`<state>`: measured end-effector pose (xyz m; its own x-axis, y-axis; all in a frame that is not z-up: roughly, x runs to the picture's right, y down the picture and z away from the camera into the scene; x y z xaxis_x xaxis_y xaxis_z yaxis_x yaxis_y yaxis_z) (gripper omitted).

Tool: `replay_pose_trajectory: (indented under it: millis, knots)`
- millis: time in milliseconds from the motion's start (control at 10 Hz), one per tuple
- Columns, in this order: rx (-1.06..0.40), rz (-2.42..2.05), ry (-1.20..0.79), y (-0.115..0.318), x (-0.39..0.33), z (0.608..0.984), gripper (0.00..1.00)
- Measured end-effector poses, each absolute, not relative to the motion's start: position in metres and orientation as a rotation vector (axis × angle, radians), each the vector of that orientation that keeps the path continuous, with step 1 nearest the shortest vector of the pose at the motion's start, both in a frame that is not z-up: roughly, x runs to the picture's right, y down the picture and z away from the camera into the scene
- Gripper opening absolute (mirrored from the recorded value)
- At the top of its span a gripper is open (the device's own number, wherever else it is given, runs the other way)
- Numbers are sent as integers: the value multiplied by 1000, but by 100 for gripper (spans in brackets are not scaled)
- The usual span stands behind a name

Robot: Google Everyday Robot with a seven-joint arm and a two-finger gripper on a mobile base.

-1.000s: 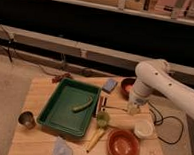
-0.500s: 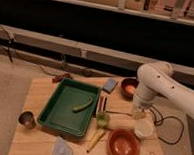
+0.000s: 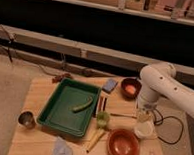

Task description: Place fork in paper cup

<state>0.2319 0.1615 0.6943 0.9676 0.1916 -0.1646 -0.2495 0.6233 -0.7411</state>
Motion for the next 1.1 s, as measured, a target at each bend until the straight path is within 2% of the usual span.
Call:
replay_pose_trajectory:
  millis: [100,200,400,700,900,1000,1100]
  knots:
    - [-857,256,70,157,230,699,30]
    - [-854,261,69,156,231,700,31]
    - [-863,268,85,167,241,692,25]
    - [-855,279,83,165,236,695,32]
    - [-849,284,82,160,235,698,43]
    - [-854,287,88,162,237,698,42]
    - [-855,294,91,164,240,698,34]
